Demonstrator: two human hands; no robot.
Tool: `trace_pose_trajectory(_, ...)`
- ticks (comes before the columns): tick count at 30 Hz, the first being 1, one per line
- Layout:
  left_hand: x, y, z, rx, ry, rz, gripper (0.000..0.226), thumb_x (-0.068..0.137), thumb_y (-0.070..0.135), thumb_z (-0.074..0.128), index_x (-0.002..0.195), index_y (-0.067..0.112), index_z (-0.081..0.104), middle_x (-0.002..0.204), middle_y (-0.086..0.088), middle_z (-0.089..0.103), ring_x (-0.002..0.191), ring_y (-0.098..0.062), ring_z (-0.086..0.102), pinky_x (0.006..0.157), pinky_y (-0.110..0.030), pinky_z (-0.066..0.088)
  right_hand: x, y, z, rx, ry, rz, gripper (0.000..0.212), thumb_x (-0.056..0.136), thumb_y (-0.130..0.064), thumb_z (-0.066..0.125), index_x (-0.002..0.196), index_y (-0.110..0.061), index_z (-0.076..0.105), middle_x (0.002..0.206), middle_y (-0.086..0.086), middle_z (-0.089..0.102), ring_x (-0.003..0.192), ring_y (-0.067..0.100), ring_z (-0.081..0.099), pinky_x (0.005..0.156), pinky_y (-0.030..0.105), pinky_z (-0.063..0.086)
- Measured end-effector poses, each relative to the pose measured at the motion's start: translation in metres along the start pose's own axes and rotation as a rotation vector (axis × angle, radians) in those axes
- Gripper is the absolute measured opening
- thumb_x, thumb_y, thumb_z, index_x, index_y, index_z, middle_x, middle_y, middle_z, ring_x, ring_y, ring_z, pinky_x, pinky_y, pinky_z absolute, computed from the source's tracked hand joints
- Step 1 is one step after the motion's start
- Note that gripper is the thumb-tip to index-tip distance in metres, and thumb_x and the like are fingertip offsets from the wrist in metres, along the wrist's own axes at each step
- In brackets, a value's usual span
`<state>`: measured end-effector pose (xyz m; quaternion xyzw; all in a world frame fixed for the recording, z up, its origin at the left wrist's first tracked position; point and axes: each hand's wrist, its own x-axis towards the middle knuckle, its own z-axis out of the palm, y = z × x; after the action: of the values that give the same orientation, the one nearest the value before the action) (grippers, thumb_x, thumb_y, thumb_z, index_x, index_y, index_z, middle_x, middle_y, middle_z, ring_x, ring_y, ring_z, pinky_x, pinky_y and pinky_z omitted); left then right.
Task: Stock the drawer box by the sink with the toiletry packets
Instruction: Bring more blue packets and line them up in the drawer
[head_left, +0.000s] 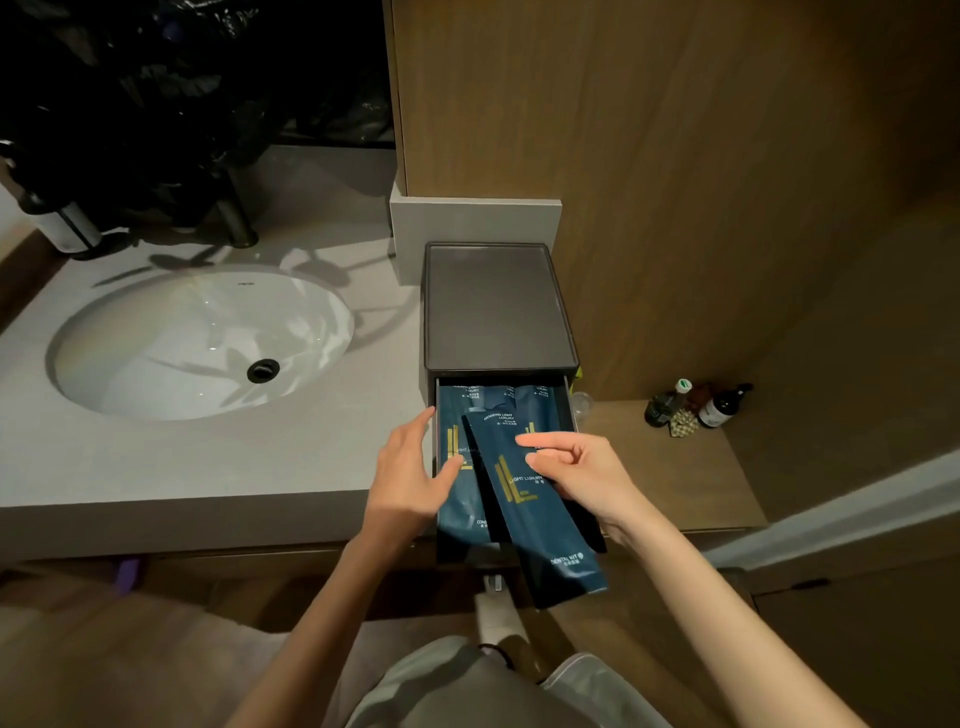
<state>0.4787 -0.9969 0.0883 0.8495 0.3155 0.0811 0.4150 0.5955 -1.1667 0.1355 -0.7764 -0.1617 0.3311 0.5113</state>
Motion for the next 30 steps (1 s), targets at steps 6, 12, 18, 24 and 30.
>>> trace_pose_trajectory(6, 0.004, -0.004, 0.016, -0.073, -0.023, 0.010, 0.087, 0.078, 0.015, 0.074, 0.148, 0.024, 0.023, 0.141, -0.005, 0.044, 0.130, -0.022, 0.043, 0.110, -0.039, 0.035, 0.040, 0.012, 0.020, -0.063, 0.160, -0.004, 0.026, 0.088, 0.000, 0.060, 0.109, -0.012, 0.070, 0.059, -0.013, 0.056, 0.052, -0.003, 0.051, 0.062, 0.014, 0.041)
trace_pose_trajectory(12, 0.004, -0.006, 0.024, -0.157, -0.030, -0.019, 0.094, 0.076, 0.004, 0.072, 0.149, 0.027, 0.018, 0.136, -0.004, 0.042, 0.125, -0.021, 0.049, 0.107, -0.041, 0.040, 0.068, 0.018, 0.039, -0.112, 0.266, -0.013, 0.023, 0.088, -0.006, 0.060, 0.101, -0.022, 0.070, 0.073, -0.012, 0.060, 0.071, 0.005, 0.055, 0.081, 0.026, 0.047)
trace_pose_trajectory(18, 0.003, -0.014, 0.025, -0.207, -0.036, 0.010, 0.094, 0.076, 0.005, 0.072, 0.148, 0.032, 0.019, 0.122, 0.008, 0.039, 0.119, -0.018, 0.051, 0.103, -0.041, 0.045, 0.074, 0.023, 0.049, -0.196, 0.277, -0.063, 0.022, 0.089, -0.003, 0.060, 0.100, -0.020, 0.069, 0.068, -0.008, 0.056, 0.060, 0.004, 0.051, 0.073, 0.023, 0.045)
trace_pose_trajectory(24, 0.000, -0.017, 0.026, -0.239, -0.015, 0.061, 0.090, 0.076, 0.005, 0.070, 0.148, 0.030, 0.022, 0.119, 0.013, 0.040, 0.115, -0.008, 0.048, 0.104, -0.033, 0.043, 0.067, 0.020, 0.044, -0.426, 0.236, -0.188, 0.030, 0.089, -0.007, 0.063, 0.117, -0.017, 0.064, 0.114, 0.001, 0.056, 0.081, 0.009, 0.055, 0.082, 0.019, 0.046)
trace_pose_trajectory(30, -0.002, -0.019, 0.026, -0.272, -0.014, 0.089, 0.090, 0.076, 0.004, 0.069, 0.146, 0.036, 0.023, 0.118, 0.031, 0.038, 0.120, -0.014, 0.050, 0.102, -0.043, 0.046, 0.047, 0.018, 0.023, -0.849, -0.165, -0.392, 0.077, 0.087, -0.039, 0.065, 0.151, -0.030, 0.023, 0.161, -0.006, 0.012, 0.148, 0.014, 0.008, 0.116, 0.033, 0.019)
